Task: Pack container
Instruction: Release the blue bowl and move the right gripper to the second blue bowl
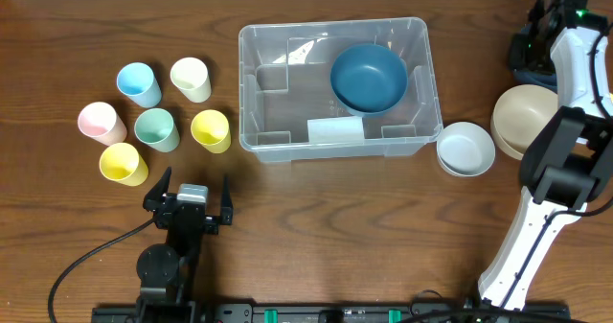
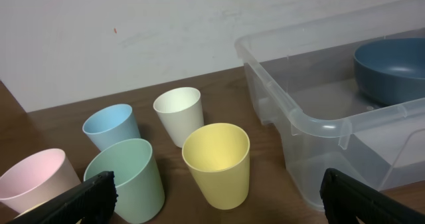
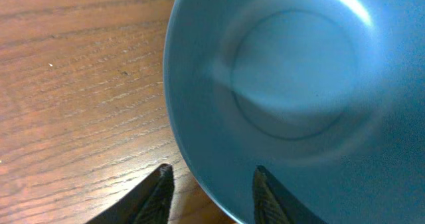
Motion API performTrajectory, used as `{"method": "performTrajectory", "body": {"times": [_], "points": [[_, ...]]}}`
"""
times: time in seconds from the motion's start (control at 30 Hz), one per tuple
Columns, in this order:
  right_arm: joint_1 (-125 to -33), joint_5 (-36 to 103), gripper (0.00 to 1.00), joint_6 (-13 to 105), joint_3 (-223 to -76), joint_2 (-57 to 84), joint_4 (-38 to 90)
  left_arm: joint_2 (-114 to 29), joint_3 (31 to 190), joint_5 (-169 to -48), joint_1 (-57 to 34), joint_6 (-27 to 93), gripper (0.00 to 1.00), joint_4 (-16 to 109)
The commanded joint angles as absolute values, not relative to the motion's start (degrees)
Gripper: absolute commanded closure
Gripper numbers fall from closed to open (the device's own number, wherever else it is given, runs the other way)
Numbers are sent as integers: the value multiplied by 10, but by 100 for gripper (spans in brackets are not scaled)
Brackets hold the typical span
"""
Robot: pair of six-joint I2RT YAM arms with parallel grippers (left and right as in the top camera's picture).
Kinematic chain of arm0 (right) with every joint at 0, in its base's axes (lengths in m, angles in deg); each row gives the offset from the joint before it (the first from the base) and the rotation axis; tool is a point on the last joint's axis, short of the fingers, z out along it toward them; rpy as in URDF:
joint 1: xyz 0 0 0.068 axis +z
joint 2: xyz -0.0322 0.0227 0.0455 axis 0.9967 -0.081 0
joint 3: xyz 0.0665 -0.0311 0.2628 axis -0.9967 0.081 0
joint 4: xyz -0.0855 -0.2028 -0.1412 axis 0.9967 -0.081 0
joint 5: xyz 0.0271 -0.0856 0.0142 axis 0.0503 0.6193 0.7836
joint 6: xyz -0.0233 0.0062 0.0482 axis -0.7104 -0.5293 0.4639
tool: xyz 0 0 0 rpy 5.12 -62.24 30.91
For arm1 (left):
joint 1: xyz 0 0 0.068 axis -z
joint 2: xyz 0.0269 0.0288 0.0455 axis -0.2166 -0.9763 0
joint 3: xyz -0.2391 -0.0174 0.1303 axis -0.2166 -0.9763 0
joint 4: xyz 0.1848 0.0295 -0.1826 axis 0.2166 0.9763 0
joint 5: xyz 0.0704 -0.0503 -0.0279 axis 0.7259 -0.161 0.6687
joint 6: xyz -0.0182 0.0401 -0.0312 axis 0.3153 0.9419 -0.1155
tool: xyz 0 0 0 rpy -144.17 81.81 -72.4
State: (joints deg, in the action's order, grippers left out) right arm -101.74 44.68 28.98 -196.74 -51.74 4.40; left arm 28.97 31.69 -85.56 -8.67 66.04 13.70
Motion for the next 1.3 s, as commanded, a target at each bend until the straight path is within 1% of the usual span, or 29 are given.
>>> {"method": "performTrajectory", "body": {"times": [0.0,0.17,0.33,0.57,0.9,1.27], "points": [[-1018,442,64,281,-1972,-540,46,293,308,-864,-90,662,2,157],[-1019,443,67,281,-1972,-545,51,293,308,-864,-90,662,2,157],[-1019,442,77,281,-1972,-545,58,293,308,-864,-90,662,2,157],[-1019,442,81,281,-1969,-545,68,293,308,-864,-90,662,2,157],[-1019,442,99,281,-1968,-545,77,293,308,-864,-90,662,2,157],[-1018,443,99,281,-1978,-543,96,293,308,-864,-90,662,2,157]]}}
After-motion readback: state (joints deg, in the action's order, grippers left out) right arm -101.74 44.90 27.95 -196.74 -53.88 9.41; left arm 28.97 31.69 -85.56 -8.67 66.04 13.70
